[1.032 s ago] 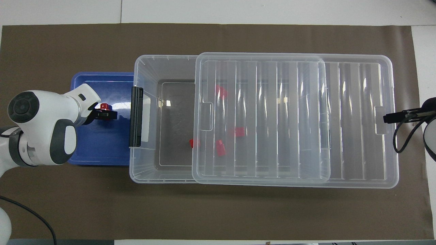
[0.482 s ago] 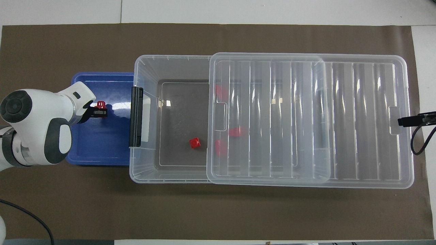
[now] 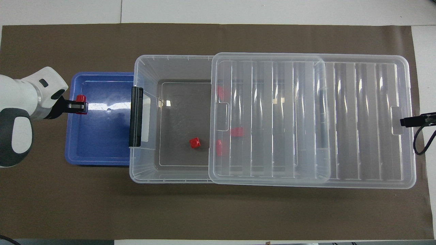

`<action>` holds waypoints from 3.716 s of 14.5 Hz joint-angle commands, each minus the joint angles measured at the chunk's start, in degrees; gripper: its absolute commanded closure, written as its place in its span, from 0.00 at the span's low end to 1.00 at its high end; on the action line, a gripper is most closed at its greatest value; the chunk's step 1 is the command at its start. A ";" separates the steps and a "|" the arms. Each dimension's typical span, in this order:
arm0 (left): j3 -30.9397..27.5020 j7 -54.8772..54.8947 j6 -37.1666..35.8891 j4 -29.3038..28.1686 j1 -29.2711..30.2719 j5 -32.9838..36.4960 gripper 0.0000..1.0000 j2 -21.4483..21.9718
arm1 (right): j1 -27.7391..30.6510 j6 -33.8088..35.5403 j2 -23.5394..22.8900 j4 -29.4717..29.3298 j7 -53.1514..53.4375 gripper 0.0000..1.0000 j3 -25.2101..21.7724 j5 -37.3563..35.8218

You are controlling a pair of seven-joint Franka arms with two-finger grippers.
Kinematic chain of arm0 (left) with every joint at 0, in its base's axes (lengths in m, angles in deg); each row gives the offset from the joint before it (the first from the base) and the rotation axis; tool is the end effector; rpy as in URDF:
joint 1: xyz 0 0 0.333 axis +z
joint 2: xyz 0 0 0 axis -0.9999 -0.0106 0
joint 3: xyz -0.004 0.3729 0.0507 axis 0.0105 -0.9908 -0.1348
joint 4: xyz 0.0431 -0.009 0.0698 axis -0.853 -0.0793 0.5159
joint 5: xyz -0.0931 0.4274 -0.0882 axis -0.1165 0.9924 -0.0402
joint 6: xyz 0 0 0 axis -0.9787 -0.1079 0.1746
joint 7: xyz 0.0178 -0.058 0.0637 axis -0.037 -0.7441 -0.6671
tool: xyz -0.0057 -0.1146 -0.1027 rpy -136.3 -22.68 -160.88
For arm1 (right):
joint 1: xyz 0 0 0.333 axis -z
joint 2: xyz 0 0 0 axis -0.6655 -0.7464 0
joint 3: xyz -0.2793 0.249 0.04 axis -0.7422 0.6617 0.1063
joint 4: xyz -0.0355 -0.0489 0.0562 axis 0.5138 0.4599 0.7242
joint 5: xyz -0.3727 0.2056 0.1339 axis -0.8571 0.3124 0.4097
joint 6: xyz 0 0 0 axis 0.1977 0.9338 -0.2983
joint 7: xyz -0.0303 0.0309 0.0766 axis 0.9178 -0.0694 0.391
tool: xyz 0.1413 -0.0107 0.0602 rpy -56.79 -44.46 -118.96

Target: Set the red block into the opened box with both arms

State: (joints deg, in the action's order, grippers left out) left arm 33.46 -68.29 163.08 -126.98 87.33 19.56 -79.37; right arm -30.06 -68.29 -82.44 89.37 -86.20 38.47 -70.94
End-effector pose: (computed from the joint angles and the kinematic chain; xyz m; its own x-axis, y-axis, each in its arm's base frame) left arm 0.6016 -0.0462 0.4782 0.9862 -0.1313 0.1012 -0.1335 -0.9909 0.0146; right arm 0.5630 -0.2034 0.4467 0.9924 0.1147 0.0437 0.1145 -0.9934 0.0058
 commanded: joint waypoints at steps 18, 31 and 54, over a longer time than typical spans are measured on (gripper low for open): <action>7.76 -37.32 14.00 4.05 -20.70 8.76 1.00 -16.84 | -11.73 28.23 0.82 -22.48 12.41 0.00 0.90 -2.80; 7.32 -48.31 20.25 4.31 -19.91 12.54 1.00 -23.45 | -13.68 28.59 1.70 -21.42 18.05 0.00 0.81 -2.54; 7.59 -42.44 0.83 3.87 -16.23 10.88 0.00 -3.86 | -10.09 21.40 3.19 -16.42 13.83 1.00 0.55 -2.10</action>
State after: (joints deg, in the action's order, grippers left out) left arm 40.89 -113.58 165.36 -121.64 69.02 30.50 -85.93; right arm -42.46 -44.05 -81.49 68.93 -70.35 38.81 -73.14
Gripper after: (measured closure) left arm 0.000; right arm 0.423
